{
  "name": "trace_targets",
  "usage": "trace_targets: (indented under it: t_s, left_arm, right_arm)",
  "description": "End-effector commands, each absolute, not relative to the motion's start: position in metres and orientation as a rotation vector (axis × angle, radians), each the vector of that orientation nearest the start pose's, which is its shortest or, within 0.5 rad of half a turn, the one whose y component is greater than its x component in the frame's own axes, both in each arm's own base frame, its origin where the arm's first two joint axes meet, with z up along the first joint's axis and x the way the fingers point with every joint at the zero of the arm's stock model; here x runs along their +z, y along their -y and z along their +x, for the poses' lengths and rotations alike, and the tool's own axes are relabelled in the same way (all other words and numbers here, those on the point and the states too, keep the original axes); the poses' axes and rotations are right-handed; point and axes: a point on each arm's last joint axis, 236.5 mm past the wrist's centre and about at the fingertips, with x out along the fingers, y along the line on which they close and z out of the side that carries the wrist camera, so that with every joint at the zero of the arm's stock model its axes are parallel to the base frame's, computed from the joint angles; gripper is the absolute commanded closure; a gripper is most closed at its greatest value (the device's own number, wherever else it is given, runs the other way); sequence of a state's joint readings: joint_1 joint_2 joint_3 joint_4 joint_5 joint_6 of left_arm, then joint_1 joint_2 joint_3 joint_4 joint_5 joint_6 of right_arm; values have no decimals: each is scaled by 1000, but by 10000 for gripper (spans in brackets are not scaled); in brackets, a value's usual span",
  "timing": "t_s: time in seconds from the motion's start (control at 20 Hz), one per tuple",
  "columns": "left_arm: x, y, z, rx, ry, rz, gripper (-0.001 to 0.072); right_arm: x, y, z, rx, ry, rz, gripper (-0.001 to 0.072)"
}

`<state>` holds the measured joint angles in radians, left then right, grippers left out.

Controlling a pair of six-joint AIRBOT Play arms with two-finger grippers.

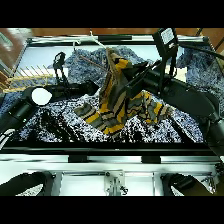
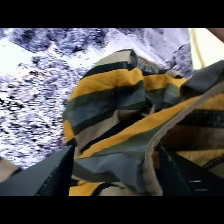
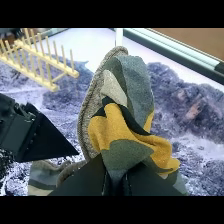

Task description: Fold the shirts.

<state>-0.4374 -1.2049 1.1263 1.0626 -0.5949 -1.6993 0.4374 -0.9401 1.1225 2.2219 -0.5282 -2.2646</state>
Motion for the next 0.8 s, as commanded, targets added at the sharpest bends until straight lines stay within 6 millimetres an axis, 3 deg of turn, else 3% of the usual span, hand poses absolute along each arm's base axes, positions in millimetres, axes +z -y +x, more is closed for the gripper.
trace_targets:
  t_s: [0.0, 0.1, 0.3, 0.45, 0.5, 0.6, 0.65, 0.7, 0.75]
  left_arm:
    - [117, 273, 409, -505, -801, -534, 127]
    - [120, 281, 403, -531, -808, -517, 127]
    - [104, 305, 378, -590, -885, -463, 127]
    - [85, 306, 390, -576, -874, -409, 139]
    - [76, 301, 400, -560, -852, -360, 214]
    - [67, 292, 423, -505, -820, -409, 247]
    - [68, 288, 433, -474, -808, -464, 317]
    - [72, 283, 439, -459, -791, -487, 574]
    - [77, 278, 443, -453, -769, -487, 647]
  right_arm:
    - [256, -248, 368, 745, -222, -136, 646]
    - [254, -249, 369, 745, -228, -134, 646]
    - [249, -250, 372, 745, -238, -135, 645]
    - [250, -250, 371, 746, -236, -133, 645]
    - [250, -250, 371, 746, -236, -134, 645]
    - [250, -251, 371, 749, -237, -126, 645]
    - [251, -252, 371, 750, -237, -122, 645]
    - [251, -252, 371, 750, -237, -122, 645]
    - [251, -252, 371, 751, -235, -127, 646]
